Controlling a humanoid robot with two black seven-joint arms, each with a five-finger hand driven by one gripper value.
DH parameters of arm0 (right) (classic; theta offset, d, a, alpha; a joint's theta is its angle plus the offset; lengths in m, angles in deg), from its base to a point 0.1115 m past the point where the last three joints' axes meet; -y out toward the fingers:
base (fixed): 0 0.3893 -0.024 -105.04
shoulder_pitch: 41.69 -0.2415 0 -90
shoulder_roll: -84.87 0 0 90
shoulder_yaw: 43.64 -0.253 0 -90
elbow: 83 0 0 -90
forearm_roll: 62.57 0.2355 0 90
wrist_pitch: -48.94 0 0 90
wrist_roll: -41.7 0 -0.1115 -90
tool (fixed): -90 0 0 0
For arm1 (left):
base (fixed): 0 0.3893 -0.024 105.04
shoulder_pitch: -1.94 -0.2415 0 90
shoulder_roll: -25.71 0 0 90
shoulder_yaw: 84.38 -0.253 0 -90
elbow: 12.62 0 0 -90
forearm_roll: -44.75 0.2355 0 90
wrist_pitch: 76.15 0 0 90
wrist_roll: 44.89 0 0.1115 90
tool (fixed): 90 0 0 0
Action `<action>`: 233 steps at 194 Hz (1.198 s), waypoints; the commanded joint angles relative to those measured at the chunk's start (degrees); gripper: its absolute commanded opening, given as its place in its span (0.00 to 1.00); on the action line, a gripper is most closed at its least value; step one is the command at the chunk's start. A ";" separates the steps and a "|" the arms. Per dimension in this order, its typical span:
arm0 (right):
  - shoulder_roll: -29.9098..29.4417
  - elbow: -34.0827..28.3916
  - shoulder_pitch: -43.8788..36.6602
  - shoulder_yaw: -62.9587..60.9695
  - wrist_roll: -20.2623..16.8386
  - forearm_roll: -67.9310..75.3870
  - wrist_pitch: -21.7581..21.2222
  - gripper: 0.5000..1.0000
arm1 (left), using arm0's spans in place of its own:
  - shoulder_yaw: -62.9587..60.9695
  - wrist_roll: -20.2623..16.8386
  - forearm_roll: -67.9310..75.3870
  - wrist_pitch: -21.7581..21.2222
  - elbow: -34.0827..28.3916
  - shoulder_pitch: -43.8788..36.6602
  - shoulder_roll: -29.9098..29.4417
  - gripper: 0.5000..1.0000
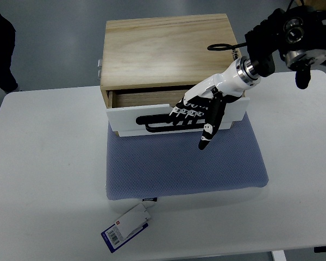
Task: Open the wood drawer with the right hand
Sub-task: 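Pull the upper drawer toward the robot with the right hand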
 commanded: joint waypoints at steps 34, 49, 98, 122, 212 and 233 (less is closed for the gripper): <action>0.24 -0.96 -0.18 1.57 -0.28 0.08 -0.01 0.89 | 0.00 0.00 0.00 0.00 -0.08 -0.01 0.00 1.00; 0.24 -1.05 -0.18 1.65 -0.37 0.08 -0.01 0.89 | 0.00 0.00 0.00 0.00 -0.08 0.08 0.00 1.00; 1.21 -1.49 -0.88 1.65 -0.46 0.17 -0.01 0.89 | 0.00 0.00 0.00 0.00 -0.08 0.08 0.00 1.00; 2.00 -2.19 -1.06 1.65 -0.46 0.17 -0.01 0.89 | -0.09 0.00 0.00 0.00 -0.08 -0.01 0.00 1.00; 4.73 -4.92 -2.55 1.92 -0.55 1.05 -0.01 0.89 | -0.09 0.00 0.00 0.00 -0.08 0.08 0.00 1.00; 5.52 -5.62 -2.90 2.00 -0.55 1.40 -0.01 0.89 | 0.00 0.00 0.00 0.00 -0.08 -0.01 0.00 1.00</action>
